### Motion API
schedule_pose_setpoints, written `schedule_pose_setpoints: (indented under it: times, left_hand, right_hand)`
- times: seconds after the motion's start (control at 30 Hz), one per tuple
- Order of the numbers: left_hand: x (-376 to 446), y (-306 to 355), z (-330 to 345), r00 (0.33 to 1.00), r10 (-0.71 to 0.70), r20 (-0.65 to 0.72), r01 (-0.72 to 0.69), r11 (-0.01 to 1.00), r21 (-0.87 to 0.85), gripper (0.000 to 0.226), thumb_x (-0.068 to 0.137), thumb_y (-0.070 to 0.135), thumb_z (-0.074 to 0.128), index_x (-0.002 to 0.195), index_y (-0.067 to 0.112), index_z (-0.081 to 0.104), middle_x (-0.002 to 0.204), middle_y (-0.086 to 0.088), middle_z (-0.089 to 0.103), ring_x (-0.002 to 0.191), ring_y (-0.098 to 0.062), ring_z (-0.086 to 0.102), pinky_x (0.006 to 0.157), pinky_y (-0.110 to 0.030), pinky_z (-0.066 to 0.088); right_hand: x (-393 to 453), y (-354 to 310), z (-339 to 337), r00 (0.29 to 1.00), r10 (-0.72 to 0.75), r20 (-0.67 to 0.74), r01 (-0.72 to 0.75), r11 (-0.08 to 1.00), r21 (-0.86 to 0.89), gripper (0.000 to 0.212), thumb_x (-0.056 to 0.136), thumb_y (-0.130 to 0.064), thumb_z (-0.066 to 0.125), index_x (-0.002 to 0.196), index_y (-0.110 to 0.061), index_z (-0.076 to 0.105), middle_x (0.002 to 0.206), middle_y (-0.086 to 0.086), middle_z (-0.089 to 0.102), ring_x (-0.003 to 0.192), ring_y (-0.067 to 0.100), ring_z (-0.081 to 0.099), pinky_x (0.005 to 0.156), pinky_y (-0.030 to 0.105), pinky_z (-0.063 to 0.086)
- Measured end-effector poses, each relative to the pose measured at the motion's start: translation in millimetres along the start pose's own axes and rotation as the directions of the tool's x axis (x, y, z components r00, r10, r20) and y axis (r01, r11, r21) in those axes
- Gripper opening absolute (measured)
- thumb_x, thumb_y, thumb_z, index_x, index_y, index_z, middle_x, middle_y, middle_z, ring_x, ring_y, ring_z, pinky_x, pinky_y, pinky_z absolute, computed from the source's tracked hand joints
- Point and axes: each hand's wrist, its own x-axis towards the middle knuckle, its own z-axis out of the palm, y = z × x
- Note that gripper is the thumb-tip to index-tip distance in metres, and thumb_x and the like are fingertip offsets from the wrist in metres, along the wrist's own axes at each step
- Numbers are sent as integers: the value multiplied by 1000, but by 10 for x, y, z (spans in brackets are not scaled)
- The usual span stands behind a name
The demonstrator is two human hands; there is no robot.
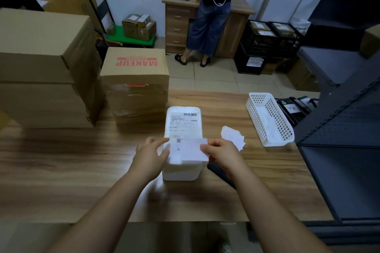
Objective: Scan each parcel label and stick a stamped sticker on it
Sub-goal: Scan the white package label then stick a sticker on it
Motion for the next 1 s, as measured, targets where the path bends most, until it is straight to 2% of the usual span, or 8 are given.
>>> schedule_pose_setpoints:
  times: [0.07, 0.27, 0.43, 0.53, 0.67, 0.8, 0.93, 1.0]
  left_hand:
    - [-17, -116, 50, 998, -13, 61, 8, 998, 66, 40, 96, 29, 56, 135, 34, 55, 136, 5, 48, 129, -22, 40, 103, -33, 36]
    - [-10, -227, 107, 999, 18, 47, -16, 999, -35, 40, 96, 28, 57, 136, 34, 55, 128, 8, 57, 121, -18, 49, 102, -35, 42]
    - [26, -220, 152, 1000, 13, 12, -13, 1000, -20, 40, 94, 28, 59, 134, 34, 58, 123, 8, 60, 114, -15, 53, 97, -34, 45]
    - [42, -252, 156, 1000, 14, 7, -14, 1000, 27, 40, 93, 34, 59, 133, 38, 57, 124, 10, 60, 114, -16, 53, 98, -39, 45]
    - [62, -262, 161, 999, 50, 1, -50, 992, 112, 41, 94, 36, 55, 135, 37, 55, 134, 8, 55, 126, -17, 45, 103, -39, 41]
    - [26, -179, 127, 983, 177, -46, -163, 963, 216, 42, 94, 34, 55, 136, 32, 54, 155, 3, 32, 139, -23, 30, 110, -42, 32]
    - [-17, -186, 138, 937, 340, 78, -346, 881, 323, 56, 90, 62, 44, 139, 36, 51, 160, 5, 25, 142, -20, 27, 111, -40, 31]
    - [0, -245, 147, 934, 345, 96, -355, 860, 366, 55, 91, 59, 54, 140, 36, 51, 159, 6, 27, 141, -20, 30, 109, -40, 31]
  right_hand:
    - [-8, 40, 107, 1000, 15, 2, -15, 1000, 3, 15, 84, -20, 74, 77, -9, 66, 58, 2, 60, 49, 14, 47, 57, 29, 36]
    - [30, 53, 290, 1000, 15, -11, -16, 996, -91, 15, 85, -18, 71, 73, -13, 63, 64, 2, 62, 55, 13, 52, 54, 24, 40]
    - [103, 58, 480, 984, -133, -122, 45, 836, -547, 24, 86, -29, 63, 67, -22, 51, 73, -3, 60, 75, 22, 60, 61, 29, 43]
    - [99, 21, 450, 972, -197, -126, 60, 733, -678, 22, 85, -38, 62, 82, -22, 48, 86, -4, 61, 85, 23, 61, 60, 31, 44]
    - [131, 130, 193, 963, -206, -172, 49, 764, -644, 34, 83, -50, 66, 99, -25, 49, 97, -5, 63, 90, 21, 64, 68, 34, 50]
    - [83, 307, 232, 911, -400, 104, 362, 651, -667, 44, 91, -43, 64, 133, -29, 58, 137, -7, 43, 129, 12, 38, 104, 32, 38]
    - [50, 416, 308, 911, -397, 108, 384, 726, -571, 48, 94, -40, 62, 140, -30, 53, 150, -13, 30, 137, 10, 31, 109, 34, 39]
    - [84, 449, 248, 907, -397, 140, 407, 738, -539, 52, 92, -39, 66, 141, -28, 52, 150, -14, 31, 136, 10, 32, 111, 36, 39]
